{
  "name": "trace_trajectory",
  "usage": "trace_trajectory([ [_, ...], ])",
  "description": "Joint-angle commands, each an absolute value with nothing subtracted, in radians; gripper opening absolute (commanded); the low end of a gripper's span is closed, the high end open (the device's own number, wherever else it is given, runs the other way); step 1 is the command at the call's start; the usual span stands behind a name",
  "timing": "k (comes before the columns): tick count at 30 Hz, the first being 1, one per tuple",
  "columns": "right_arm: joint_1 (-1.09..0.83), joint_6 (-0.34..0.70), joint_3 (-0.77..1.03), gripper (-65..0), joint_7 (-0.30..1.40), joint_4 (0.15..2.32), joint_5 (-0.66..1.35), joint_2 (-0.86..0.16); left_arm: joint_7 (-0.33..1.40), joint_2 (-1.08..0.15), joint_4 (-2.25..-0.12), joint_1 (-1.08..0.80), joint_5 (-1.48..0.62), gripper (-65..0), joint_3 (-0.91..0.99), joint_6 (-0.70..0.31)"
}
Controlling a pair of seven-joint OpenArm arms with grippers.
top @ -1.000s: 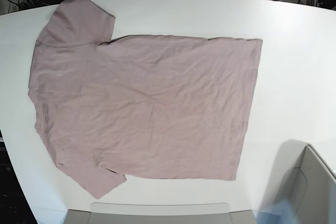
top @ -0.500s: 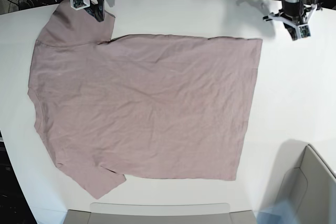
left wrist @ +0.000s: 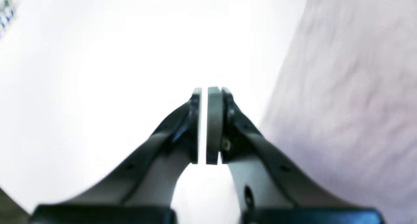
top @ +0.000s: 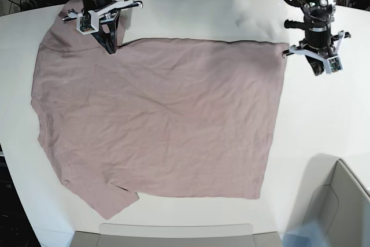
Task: Fold the T-shirt properly
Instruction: 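Lower both grippers onto the shirt's shoulder corners and close them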
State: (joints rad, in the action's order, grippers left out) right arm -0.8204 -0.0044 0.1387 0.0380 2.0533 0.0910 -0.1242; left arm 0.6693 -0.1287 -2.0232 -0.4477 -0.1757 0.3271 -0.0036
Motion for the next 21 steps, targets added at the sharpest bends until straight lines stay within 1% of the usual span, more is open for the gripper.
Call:
trace_trajectory([
  [1,-0.834,-0.001,0.142,-59.6,0.010,2.069,0.099,-0.128,0.638,-0.140,-2.041,-0.440,-0.171,-58.3,0.329,0.001],
  [5,-0.874,-0.004,0.143,-45.7,0.010,2.069,0.104,-0.122,0.639,-0.151,-2.041,-0.440,-0.171,-55.4,0.268,0.001],
  [7,-0.905,-0.001,0.148,-40.2,0.010,2.069,0.128,-0.133,0.641,-0.170,-2.041,-0.441,-0.170,-54.4,0.216,0.001],
  [8,-0.926,-0.001,0.165,-38.4,0.010,2.069,0.145,-0.153,0.642,-0.174,-2.041,-0.441,-0.170,-53.9,0.194,0.001],
  [10,-0.963,-0.001,0.209,-36.4,0.010,2.061,0.205,-0.179,0.642,-0.174,-2.041,-0.443,-0.170,-53.4,0.154,0.001],
  [16,-1.004,0.007,0.438,-36.1,0.010,1.952,0.470,-0.206,0.642,-0.174,-2.040,-0.466,-0.165,-53.4,0.087,0.001],
  [21,-1.003,0.064,0.535,-36.1,0.010,1.802,0.591,-0.262,0.642,-0.174,-2.032,-0.466,-0.165,-53.4,0.085,0.001],
])
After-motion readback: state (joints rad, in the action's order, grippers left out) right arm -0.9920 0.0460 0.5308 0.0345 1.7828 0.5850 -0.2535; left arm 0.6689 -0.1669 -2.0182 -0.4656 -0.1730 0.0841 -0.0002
